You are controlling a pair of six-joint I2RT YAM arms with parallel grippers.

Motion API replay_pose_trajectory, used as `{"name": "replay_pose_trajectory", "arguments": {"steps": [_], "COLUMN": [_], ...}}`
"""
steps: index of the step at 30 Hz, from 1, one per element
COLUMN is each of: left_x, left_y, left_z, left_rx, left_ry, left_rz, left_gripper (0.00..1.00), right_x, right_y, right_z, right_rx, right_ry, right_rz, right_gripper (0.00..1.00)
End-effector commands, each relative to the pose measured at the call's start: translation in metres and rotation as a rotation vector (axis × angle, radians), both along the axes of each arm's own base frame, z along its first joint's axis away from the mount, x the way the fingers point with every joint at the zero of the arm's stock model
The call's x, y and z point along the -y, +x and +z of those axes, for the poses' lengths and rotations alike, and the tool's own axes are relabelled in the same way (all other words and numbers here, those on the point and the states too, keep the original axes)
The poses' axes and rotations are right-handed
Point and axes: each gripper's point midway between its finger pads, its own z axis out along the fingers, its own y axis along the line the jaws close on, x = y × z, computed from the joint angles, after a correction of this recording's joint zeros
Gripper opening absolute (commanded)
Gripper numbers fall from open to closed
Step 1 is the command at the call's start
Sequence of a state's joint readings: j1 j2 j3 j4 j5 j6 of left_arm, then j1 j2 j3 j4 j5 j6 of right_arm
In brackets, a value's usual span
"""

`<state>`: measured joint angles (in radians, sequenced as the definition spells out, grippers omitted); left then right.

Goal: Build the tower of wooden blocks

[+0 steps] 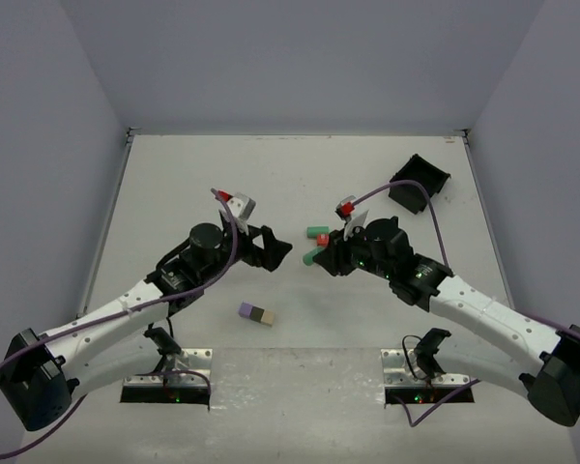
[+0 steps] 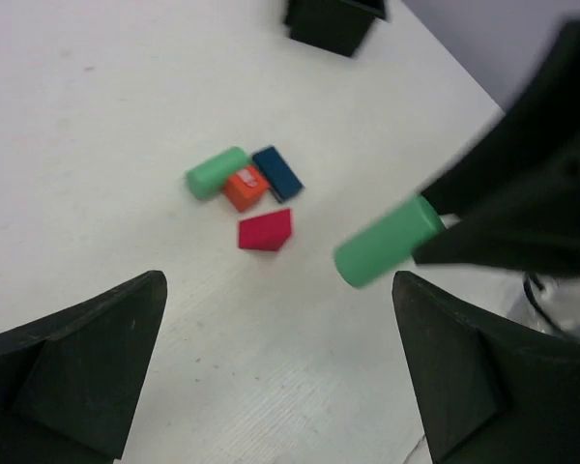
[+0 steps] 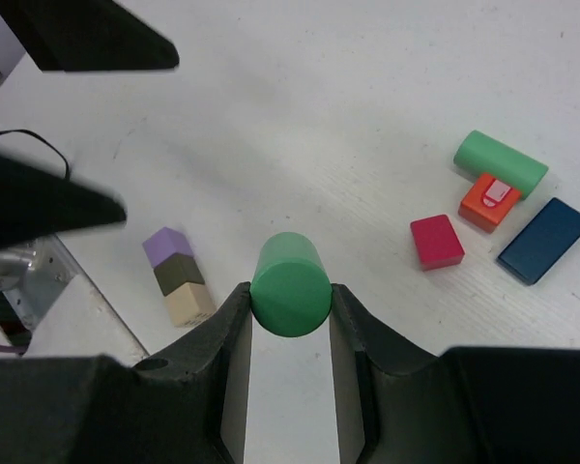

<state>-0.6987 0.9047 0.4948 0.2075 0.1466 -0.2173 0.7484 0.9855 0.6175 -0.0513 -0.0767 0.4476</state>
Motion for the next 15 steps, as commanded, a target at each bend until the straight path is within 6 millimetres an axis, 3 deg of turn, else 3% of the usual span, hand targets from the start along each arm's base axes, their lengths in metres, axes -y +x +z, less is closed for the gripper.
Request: {"name": "replay_pose_trajectory", "arguments": {"steps": [1,3,5,10,12,15], "left_x": [-0.064,-0.075,-0.083,-0.128,-0.152,-0.165], "left_y": [0.056,0.066,0.07,0.085,0.086,0.085], "left_z": [0.015,0.009,-0.009,-0.046,-0.064,-0.074], "left_rx": [-0.201,-0.265,-0.344,-0.493,-0.547,-0.563], "left_ry": [-0.059,-0.057,-0.051,-0.097,-0.106,-0.103], "left_rz": [0.594,0.662,0.703,0.826,0.907,0.95], "left_gripper": [1.0,1.0,1.0,1.0,1.0,1.0], "right_x": [-0.003,-0.017,-0.026,-0.067,-0.085,-0.106], "right_y": [0.0,-0.012,-0.02,-0.051,-0.057,-0.064], "right_z": [0.014,0.011,0.006,-0.003,-0.01,-0.014], "right_rx": [0.147,0.184,0.199,0.217,0.225,0.242], "right_ry": [-0.039,-0.092,-0.15,-0.221,-0.268,-0.311], "right_rz": [0.073,0.154,0.197,0.376,0.427,0.468], "right_gripper": [0.13,0.13,0.14,0.14,0.14,0.15]}}
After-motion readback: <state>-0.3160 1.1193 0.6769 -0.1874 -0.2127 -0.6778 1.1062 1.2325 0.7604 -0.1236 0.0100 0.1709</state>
